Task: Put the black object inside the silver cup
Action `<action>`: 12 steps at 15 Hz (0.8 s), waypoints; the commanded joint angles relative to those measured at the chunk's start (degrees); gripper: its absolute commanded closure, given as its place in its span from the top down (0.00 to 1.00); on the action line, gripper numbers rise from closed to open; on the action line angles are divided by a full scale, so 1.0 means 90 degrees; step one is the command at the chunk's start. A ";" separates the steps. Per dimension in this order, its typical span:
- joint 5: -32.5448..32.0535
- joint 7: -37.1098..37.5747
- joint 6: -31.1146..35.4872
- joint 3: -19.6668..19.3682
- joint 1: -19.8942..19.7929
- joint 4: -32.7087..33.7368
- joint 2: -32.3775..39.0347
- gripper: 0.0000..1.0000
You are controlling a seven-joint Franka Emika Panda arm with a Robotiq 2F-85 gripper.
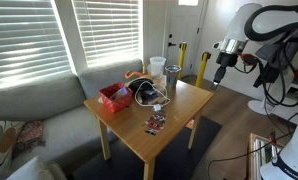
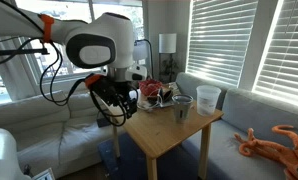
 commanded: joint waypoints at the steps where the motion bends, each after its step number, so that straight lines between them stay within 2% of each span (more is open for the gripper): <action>1: 0.0068 -0.0061 -0.0024 0.0104 -0.0127 0.0021 0.0021 1.00; 8: 0.0068 -0.0061 -0.0024 0.0104 -0.0127 0.0022 0.0020 1.00; 12: -0.0079 -0.0401 0.0144 0.0653 0.0330 0.0465 0.0296 1.00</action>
